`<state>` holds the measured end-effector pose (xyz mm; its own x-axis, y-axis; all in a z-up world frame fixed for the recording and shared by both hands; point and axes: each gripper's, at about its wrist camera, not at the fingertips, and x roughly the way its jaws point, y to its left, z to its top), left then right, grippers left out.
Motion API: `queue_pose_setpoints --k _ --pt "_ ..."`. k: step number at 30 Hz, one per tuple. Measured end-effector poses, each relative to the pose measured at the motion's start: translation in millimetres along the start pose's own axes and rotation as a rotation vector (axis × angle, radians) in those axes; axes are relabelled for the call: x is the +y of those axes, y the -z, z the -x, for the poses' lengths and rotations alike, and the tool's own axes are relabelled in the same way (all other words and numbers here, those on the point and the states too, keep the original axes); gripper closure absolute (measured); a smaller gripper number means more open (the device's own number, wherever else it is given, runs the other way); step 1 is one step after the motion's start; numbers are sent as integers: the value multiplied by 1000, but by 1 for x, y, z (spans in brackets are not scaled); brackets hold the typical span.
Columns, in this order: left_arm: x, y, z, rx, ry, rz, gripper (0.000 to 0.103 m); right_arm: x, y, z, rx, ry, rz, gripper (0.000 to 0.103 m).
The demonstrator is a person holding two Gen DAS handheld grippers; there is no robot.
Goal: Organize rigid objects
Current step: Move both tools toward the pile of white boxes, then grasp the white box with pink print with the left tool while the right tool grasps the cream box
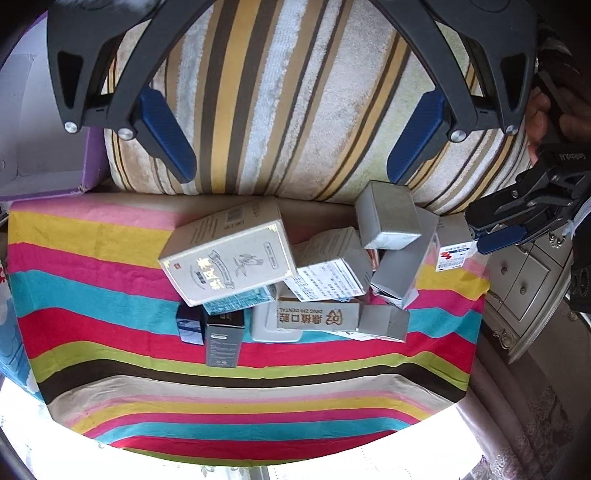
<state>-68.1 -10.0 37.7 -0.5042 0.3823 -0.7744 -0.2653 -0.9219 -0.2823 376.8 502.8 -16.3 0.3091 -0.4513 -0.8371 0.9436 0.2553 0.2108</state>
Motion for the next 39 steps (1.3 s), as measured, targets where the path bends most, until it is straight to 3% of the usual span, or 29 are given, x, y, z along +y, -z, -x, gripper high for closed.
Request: queue_pose_setpoints --k 6,10,20,31,39 --pt "13 -16 -7 52 5 -95 10 15 -29 -8 14 -60 103 0" --pt "28 -27 -17 101 62 -124 10 23 -39 -17 30 -64 167 0" --pt "25 -34 -49 203 136 -206 10 11 -61 -29 63 -70 206 0" --pt "30 -33 -62 243 190 -211 16 -10 -93 -38 85 -84 173 0" --pt "32 -33 -68 256 217 -211 16 -37 -76 -33 147 -85 183 0"
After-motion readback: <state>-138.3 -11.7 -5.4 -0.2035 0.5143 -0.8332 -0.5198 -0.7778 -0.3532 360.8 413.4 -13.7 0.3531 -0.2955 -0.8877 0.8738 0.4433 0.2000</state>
